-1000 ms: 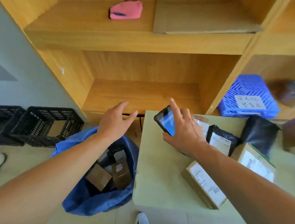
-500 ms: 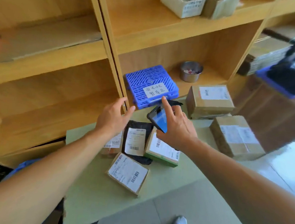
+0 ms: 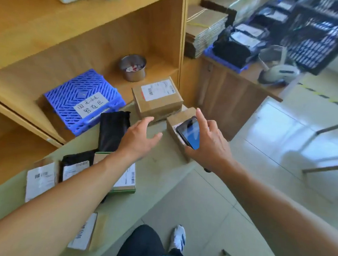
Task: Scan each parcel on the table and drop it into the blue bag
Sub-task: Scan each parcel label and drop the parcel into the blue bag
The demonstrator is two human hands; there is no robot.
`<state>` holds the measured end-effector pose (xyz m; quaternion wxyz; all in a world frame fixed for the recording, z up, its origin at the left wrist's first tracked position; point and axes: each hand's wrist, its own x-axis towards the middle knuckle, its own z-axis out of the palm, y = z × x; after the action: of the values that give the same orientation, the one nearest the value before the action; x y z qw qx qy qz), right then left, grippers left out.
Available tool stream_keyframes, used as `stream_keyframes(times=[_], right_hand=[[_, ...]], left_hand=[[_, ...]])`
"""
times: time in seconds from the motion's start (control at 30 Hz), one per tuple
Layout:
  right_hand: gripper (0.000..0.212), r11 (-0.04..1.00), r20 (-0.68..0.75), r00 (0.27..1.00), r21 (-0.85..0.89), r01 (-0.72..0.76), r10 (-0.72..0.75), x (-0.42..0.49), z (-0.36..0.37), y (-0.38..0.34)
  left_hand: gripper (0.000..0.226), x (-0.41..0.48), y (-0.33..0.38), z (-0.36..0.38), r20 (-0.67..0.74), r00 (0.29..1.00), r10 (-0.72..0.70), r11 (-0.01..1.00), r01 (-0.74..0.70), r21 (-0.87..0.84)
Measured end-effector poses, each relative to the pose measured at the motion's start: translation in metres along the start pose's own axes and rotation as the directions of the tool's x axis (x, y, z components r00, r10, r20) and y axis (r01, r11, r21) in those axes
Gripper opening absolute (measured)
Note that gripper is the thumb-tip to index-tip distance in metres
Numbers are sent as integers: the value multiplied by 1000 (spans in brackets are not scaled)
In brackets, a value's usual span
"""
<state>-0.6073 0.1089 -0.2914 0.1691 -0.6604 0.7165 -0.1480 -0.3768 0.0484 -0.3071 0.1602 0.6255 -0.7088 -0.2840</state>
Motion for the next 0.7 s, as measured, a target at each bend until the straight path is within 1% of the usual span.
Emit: stream_keyframes(times=[0.1, 0.27, 0.37, 0.43, 0.5, 0.6, 0.63, 0.7], right_hand=[[116, 991, 4, 995, 81, -103, 103, -6, 7, 27], [113, 961, 27, 970, 128, -243, 242, -9, 19, 55], [112, 944, 72, 950, 119, -309, 302, -4, 23, 62], [111, 937, 114, 942, 116, -329, 317, -1, 25, 63], [111, 928, 156, 929, 117, -354, 335, 5, 28, 64], [110, 915, 187, 911, 107, -390, 367, 15, 32, 67], [110, 912, 191, 908, 104, -397, 373, 18, 33, 68], [109, 907, 192, 903, 101, -409, 385, 23, 36, 71]], left_hand=[[62, 18, 7, 29, 77, 997, -15, 999, 18, -34], [69, 63, 8, 65, 164, 986, -41, 996, 53, -65], [78, 97, 3, 79, 237, 964, -121, 989, 138, -59], [86, 118, -1, 86, 273, 944, -184, 977, 207, -55], [89, 133, -4, 93, 304, 921, -243, 954, 284, -98], [79, 151, -4, 105, 347, 884, -313, 894, 398, -207], [81, 158, -5, 109, 384, 858, -341, 848, 457, -270], [87, 169, -6, 114, 482, 785, -389, 714, 588, -380]])
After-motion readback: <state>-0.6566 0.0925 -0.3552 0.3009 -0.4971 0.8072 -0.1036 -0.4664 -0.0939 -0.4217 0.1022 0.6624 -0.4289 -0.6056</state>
